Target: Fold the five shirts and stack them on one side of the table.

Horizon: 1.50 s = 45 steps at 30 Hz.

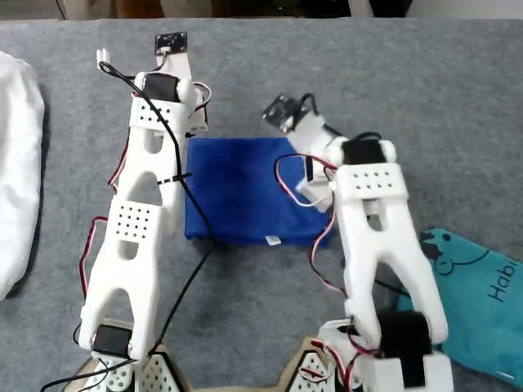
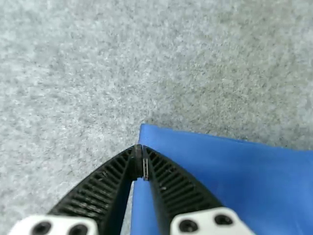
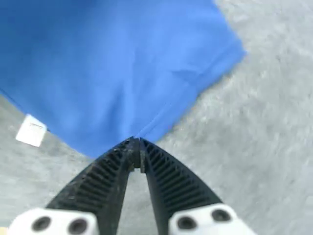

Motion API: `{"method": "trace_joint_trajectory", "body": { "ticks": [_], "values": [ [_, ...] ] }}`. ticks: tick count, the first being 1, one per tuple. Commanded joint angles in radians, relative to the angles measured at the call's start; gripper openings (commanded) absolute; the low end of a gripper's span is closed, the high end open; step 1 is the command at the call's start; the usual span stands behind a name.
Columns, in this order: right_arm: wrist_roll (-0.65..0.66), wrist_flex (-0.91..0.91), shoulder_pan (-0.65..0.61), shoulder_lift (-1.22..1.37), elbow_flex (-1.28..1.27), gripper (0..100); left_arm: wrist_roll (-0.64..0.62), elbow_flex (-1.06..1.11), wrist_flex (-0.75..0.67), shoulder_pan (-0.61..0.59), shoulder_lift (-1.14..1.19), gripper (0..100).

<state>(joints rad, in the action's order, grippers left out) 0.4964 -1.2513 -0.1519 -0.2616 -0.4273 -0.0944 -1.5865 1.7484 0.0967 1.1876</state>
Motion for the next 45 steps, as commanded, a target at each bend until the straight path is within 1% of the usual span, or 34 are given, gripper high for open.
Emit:
{"method": "trace_joint_trajectory", "body": {
  "ticks": [1,4,7,10,15,16,20,21,23,29,32,34,37,39,43,45],
  "values": [
    [-0.184,-0.084,-0.010,-0.079,0.062,0.9,0.025,0.031,0.015,-0.014,-0.150,2],
    [-0.259,-0.147,-0.007,-0.090,0.061,0.9,0.071,0.147,0.015,-0.008,-0.260,2],
    [-0.256,-0.210,-0.008,-0.090,0.059,0.9,0.112,0.256,0.015,-0.014,-0.386,2],
    [-0.253,-0.319,-0.008,-0.093,0.061,0.9,0.224,0.390,0.015,-0.015,-0.547,2],
    [-0.259,-0.531,-0.007,-0.088,0.059,0.9,0.364,0.635,0.014,-0.008,-0.834,2],
    [-0.262,-0.535,-0.005,-0.094,0.044,0.9,0.396,0.680,0.014,-0.006,-0.881,2],
    [-0.262,-0.534,-0.005,-0.116,-0.081,0.6,0.509,0.816,0.012,-0.006,-1.033,2],
    [-0.276,-0.531,-0.005,-0.128,-0.097,0.5,0.528,0.839,0.012,-0.006,-1.061,2],
    [-0.348,-0.531,-0.005,-0.166,-0.108,0.5,0.551,0.873,0.012,-0.006,-1.102,2],
    [-0.543,-0.532,0.054,-0.430,-0.136,0.5,0.555,0.882,0.011,-0.008,-1.121,2],
    [-0.600,-0.526,0.087,-0.562,-0.183,0.6,0.555,0.884,0.011,-0.008,-1.122,2],
    [-0.624,-0.491,0.088,-0.608,-0.199,0.9,0.555,0.884,0.011,-0.006,-1.119,2],
    [-0.726,-0.390,0.085,-0.587,-0.249,1.5,0.555,0.885,0.011,-0.005,-1.118,2],
    [-0.789,-0.351,0.084,-0.518,-0.288,6.7,0.555,0.885,0.011,-0.005,-1.118,2],
    [-0.934,-0.315,0.085,-0.332,-0.255,22.3,0.555,0.891,0.011,0.020,-1.118,2],
    [-0.962,-0.261,0.070,-0.255,-0.232,24.4,0.554,0.902,0.011,0.035,-1.118,2]
  ]
}}
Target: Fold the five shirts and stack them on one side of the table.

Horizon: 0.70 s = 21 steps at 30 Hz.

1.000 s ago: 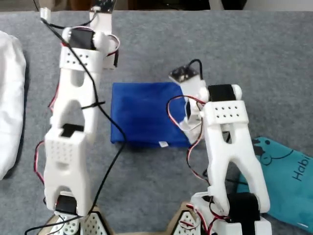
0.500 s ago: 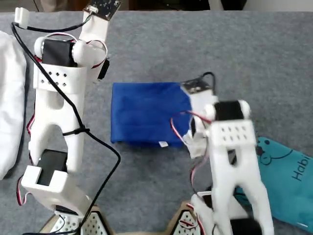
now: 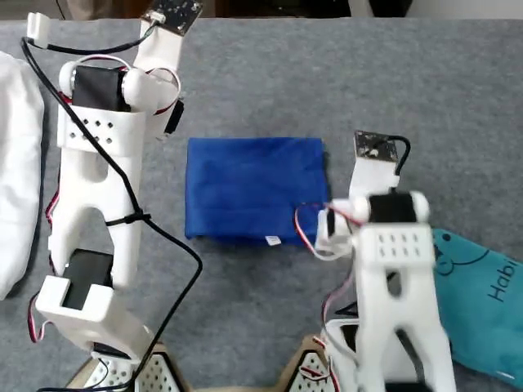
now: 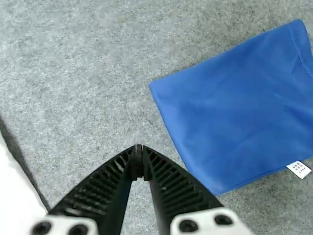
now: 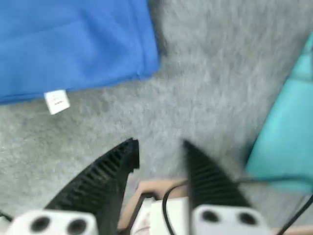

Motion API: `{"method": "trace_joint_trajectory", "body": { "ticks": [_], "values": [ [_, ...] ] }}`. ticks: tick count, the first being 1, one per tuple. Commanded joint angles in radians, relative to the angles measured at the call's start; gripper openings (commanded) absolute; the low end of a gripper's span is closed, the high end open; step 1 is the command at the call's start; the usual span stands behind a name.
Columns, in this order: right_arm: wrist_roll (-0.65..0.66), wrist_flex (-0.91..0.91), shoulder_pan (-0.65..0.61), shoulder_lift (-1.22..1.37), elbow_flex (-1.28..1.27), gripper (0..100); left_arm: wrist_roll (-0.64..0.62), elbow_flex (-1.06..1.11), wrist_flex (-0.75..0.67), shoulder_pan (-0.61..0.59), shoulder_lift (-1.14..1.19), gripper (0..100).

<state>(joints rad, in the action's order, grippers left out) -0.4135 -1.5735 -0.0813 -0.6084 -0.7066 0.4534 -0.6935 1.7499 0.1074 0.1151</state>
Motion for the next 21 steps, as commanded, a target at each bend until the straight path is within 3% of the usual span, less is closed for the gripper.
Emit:
{"method": "trace_joint_trajectory", "body": {
  "ticks": [1,6,10,15,21],
  "values": [
    [-0.049,0.097,-0.013,0.125,0.050,24.0,0.009,0.023,0.009,0.032,-0.045,2],
    [-0.061,0.256,-0.084,0.219,0.050,23.2,0.008,0.041,0.009,0.064,-0.045,2],
    [-0.193,0.374,-0.085,0.277,0.050,23.5,0.009,0.041,0.009,0.064,-0.045,2],
    [-0.376,0.404,-0.085,0.387,0.058,23.5,0.009,0.041,0.009,0.064,-0.045,2],
    [-0.439,0.417,-0.140,0.438,0.111,23.2,0.009,0.041,0.009,0.060,-0.045,2]
  ]
}}
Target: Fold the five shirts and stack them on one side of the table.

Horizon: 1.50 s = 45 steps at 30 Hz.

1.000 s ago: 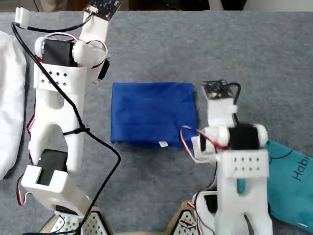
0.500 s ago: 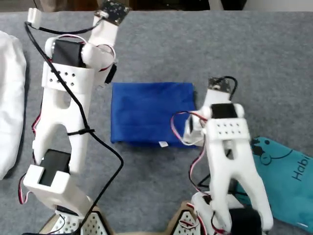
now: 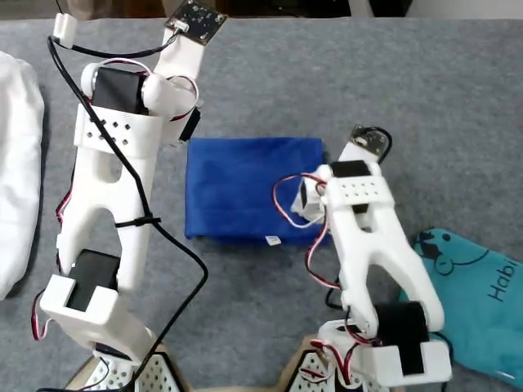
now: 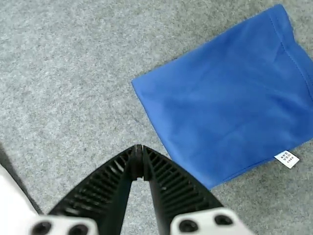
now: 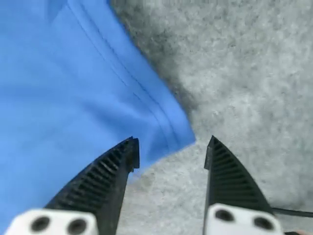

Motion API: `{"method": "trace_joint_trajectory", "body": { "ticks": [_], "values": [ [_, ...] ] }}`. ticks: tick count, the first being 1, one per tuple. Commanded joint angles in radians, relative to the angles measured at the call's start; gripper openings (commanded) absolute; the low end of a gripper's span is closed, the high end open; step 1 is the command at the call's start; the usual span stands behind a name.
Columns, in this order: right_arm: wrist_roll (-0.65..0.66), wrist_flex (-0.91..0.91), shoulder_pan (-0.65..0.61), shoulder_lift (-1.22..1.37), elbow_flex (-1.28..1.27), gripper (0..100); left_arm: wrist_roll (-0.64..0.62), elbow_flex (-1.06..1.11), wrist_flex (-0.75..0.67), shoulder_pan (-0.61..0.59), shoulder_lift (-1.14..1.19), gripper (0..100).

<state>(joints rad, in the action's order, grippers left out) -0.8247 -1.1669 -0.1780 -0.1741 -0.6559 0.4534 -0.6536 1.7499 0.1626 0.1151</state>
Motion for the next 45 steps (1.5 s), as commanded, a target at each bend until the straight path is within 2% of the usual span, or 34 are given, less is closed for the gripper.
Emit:
{"method": "trace_joint_trajectory", "body": {
  "ticks": [1,8,18,26,33,45],
  "values": [
    [-0.037,0.011,-0.059,0.004,0.065,23.2,0.009,0.002,0.009,0.005,-0.045,2],
    [-0.051,0.091,-0.081,0.010,0.024,23.4,0.011,0.002,0.009,0.003,-0.045,2],
    [-0.026,0.080,-0.067,0.012,0.010,23.5,0.012,0.002,0.009,0.002,-0.044,2],
    [-0.028,0.215,-0.067,0.012,-0.067,23.5,0.012,0.002,0.009,0.002,-0.044,2],
    [-0.049,0.218,-0.002,0.015,-0.068,23.5,0.012,0.003,0.009,0.002,-0.042,2],
    [-0.049,0.232,-0.005,0.266,0.016,23.1,0.012,0.003,0.008,0.002,-0.042,2]
  ]
}}
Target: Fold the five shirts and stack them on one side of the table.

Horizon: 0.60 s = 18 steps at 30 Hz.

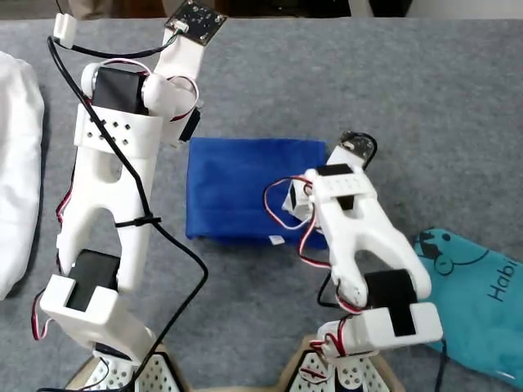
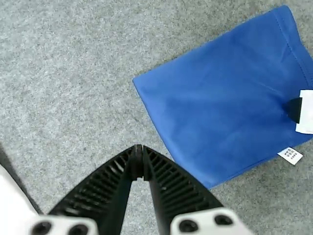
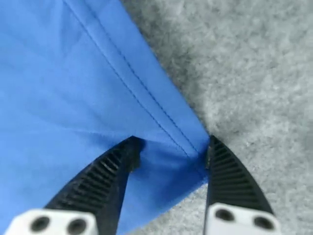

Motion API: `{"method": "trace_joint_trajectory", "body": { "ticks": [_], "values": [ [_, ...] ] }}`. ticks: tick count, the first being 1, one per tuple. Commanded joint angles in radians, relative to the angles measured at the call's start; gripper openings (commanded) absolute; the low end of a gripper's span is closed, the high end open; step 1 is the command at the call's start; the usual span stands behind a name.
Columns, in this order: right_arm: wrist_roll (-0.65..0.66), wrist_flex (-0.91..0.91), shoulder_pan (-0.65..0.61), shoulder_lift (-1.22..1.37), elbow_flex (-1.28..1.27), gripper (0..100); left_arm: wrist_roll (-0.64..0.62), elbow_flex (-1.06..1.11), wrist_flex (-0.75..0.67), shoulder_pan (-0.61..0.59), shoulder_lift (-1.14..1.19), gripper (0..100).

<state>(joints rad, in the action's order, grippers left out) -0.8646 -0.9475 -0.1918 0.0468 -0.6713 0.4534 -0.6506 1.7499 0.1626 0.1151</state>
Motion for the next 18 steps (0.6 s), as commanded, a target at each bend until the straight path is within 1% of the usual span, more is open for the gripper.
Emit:
{"method": "trace_joint_trajectory", "body": {
  "ticks": [1,3,5,7,9,13,15,18],
  "values": [
    [-0.008,0.012,0.008,0.056,0.033,23.1,0.012,0.000,0.008,0.002,-0.042,2],
    [-0.005,0.011,0.008,0.064,0.031,22.4,0.012,0.000,0.008,0.002,-0.042,2],
    [-0.002,0.009,0.008,0.067,0.031,16.4,0.012,0.000,0.008,0.002,-0.042,2],
    [0.014,0.011,0.008,0.067,0.031,8.0,0.012,0.000,0.008,0.002,-0.042,2],
    [0.040,0.011,0.008,0.065,0.035,3.7,0.012,0.000,0.008,0.002,-0.042,2],
    [0.048,-0.008,0.012,0.065,0.065,0.5,0.028,0.018,0.008,0.002,-0.042,2],
    [0.049,-0.052,0.012,0.065,0.104,0.5,0.051,0.028,0.008,0.005,-0.042,2],
    [0.051,-0.149,0.013,0.065,0.179,0.5,0.051,0.026,0.008,0.003,-0.042,2]
  ]
}}
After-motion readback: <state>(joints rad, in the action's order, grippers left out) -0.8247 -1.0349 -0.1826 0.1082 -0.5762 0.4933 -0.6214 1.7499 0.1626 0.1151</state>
